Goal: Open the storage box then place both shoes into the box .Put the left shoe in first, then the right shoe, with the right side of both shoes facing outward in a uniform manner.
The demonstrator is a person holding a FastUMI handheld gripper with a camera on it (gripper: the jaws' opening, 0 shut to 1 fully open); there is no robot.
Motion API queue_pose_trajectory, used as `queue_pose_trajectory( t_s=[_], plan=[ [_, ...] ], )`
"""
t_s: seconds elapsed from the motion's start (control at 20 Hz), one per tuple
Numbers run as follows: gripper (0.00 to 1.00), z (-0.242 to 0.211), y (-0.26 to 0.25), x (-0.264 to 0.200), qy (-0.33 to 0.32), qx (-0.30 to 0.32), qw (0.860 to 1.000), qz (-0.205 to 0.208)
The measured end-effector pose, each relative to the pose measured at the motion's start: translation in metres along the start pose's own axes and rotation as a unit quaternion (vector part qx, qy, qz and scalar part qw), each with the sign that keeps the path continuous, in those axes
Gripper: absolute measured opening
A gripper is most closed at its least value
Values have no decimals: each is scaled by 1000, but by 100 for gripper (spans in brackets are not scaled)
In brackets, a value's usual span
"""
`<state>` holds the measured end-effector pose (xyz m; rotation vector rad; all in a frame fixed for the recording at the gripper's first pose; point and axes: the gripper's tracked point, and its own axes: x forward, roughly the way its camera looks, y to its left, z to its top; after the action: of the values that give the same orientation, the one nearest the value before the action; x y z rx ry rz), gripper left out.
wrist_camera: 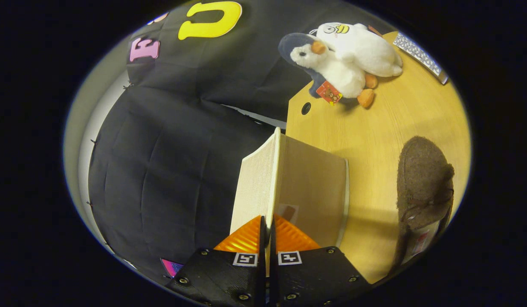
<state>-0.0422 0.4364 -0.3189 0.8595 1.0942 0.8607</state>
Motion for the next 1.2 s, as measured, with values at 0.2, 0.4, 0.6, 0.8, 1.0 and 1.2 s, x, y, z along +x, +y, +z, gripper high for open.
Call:
queue_pose_trajectory(
  t_s=[0.2, 0.4, 0.6, 0.8, 1.0, 1.2],
  plan=[
    [3, 8, 11, -6, -3, -1, 1000, -27],
    [2, 17, 50, -9, -4, -6, 1000, -30],
    [2, 23, 93, -7, -2, -48, 998, -34],
    [3, 27, 137, 9, 6, -63, 998, -19],
    [3, 23, 171, 31, 18, -78, 996, -45],
    [3, 18, 209, 60, 33, -105, 992, -69]
  ],
)
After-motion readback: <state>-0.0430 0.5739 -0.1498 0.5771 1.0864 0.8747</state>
